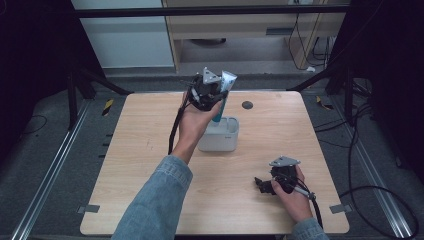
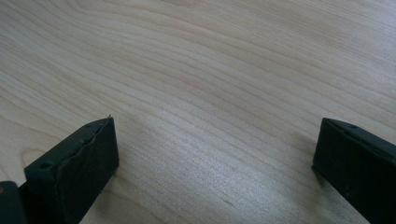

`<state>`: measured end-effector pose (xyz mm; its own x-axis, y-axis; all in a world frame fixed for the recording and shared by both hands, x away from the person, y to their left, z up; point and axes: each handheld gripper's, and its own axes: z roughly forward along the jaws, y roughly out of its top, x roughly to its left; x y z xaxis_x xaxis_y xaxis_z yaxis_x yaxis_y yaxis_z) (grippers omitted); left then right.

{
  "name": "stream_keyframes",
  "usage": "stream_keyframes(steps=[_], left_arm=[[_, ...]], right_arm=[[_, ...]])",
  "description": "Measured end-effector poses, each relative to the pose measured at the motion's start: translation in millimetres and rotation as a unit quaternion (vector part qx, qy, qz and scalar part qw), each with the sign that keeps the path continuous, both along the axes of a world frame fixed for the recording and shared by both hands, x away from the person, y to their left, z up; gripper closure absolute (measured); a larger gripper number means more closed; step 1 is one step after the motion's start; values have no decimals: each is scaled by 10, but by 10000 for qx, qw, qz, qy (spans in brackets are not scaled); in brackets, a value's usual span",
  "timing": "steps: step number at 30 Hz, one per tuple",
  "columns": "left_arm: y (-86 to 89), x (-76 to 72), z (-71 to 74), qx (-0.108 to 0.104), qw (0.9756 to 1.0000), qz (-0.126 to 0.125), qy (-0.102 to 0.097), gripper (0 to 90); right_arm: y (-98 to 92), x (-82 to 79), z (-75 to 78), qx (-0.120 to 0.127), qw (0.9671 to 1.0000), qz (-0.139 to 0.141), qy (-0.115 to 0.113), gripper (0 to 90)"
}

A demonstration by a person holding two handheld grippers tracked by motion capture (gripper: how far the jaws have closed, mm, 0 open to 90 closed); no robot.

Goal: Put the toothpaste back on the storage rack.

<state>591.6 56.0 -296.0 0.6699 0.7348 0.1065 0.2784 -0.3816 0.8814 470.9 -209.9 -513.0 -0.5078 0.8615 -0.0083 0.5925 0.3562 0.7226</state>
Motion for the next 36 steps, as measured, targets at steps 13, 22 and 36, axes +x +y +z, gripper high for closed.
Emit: stream_keyframes(steps=[13,22,36], left_arm=[[66,31,-222,-123,9999,39,61,787],[59,34,-370,-84,10000,22,36,787],[47,34,-563,-81,9999,-8,119,786]], right_arm=[[1,2,3,-2,10000,1,27,4],[-1,4,1,-17,10000,17,6,4],[-3,6,0,-19,10000,26,-15,4]])
